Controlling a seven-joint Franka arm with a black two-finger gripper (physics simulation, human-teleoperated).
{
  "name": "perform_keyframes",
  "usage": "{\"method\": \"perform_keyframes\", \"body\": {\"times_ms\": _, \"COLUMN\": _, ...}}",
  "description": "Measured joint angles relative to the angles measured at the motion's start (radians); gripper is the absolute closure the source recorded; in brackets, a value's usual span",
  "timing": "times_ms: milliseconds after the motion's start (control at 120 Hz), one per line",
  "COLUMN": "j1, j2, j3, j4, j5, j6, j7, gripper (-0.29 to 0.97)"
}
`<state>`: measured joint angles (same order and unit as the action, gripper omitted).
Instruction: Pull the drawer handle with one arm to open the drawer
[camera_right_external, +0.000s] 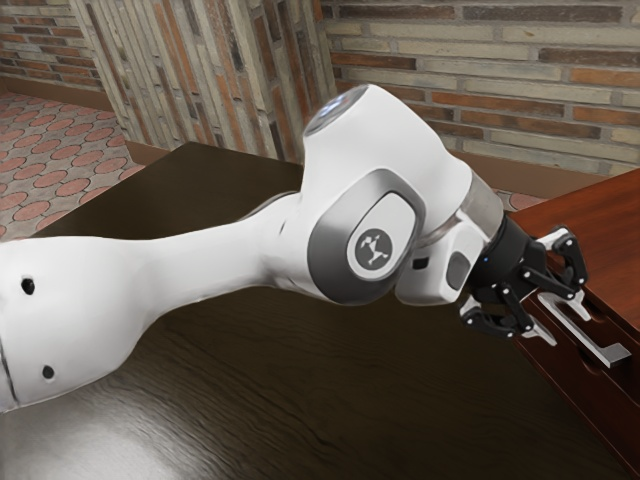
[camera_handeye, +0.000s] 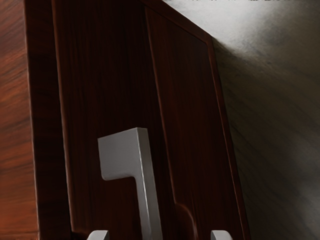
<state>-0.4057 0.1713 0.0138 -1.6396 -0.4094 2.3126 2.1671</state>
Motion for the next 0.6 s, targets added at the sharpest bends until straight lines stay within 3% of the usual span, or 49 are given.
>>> {"method": "perform_keyframes", "body": {"times_ms": 333, "j1": 0.006, "j2": 0.075, "j3": 0.0, "j4": 0.033, "j5": -0.04, "j6": 0.006, "j7": 0.018, "gripper": 0.49}}
{"method": "perform_keyframes", "body": {"times_ms": 600, "j1": 0.025, "j2": -0.001, "j3": -0.001, "j4": -0.066, "j5": -0.033, "j6": 0.013, "j7": 0.032, "gripper": 0.51}}
